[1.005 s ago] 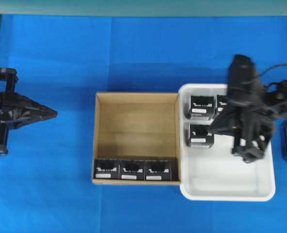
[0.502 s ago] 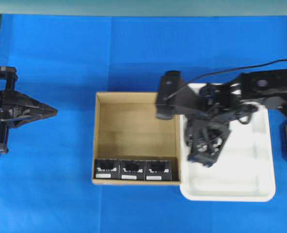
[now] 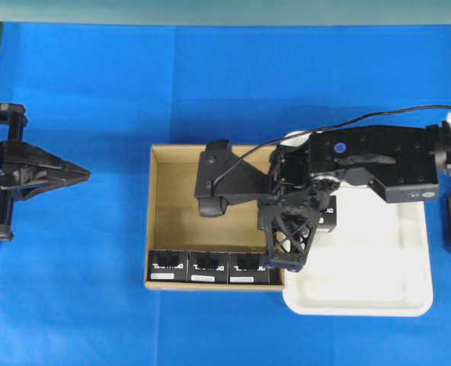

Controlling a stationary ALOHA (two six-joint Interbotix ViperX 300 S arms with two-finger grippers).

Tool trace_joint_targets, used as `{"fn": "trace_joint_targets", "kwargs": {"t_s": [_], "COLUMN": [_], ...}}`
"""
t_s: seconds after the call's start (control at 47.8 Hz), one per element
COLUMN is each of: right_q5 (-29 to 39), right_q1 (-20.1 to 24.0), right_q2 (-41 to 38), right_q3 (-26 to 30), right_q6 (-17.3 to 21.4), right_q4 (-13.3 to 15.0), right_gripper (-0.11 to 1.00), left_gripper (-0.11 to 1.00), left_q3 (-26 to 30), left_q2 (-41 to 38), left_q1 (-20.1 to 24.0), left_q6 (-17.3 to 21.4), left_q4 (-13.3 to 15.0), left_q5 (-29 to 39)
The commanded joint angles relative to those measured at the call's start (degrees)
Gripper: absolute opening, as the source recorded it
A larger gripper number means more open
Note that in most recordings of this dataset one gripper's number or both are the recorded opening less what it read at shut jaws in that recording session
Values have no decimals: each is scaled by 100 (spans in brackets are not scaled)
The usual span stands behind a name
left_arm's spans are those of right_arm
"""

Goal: Pick the box from inside the cardboard box.
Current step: 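Lower the open right gripper into the cardboard box over the rightmost package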

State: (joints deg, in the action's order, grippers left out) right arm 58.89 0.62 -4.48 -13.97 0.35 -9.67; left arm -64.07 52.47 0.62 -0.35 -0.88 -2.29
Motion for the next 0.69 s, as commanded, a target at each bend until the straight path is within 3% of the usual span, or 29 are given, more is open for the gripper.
{"fn": "trace_joint_targets", "kwargs": {"t_s": [0.0, 0.272, 0.377, 0.544, 0.607, 0.67], "right_q5": [-18, -158, -158, -185, -185, -193], "right_q1": [18, 44, 9, -26, -26, -35], "right_q2": [-53, -149, -185, -220, -237, -264], "right_q3": [105, 141, 158, 185, 185, 185], "right_q6": [-105, -281, -290, -334, -396, -413], "right_q4": [-18, -70, -211, -229, -229, -246], "right_gripper": [5, 20, 40, 87, 98, 100], "left_gripper": [-6, -6, -6, -6, -6, -6], "left_q3": [158, 158, 158, 158, 158, 158], "left_q2": [-18, -9, -9, -18, -18, -18], "left_q1": [9, 18, 9, 0, 0, 0], "left_q6": [0, -62, -70, -70, -97, -114], "left_q4": [-9, -9, -9, -9, -9, -9], "left_q5": [-35, -53, -53, -62, -53, -62]}}
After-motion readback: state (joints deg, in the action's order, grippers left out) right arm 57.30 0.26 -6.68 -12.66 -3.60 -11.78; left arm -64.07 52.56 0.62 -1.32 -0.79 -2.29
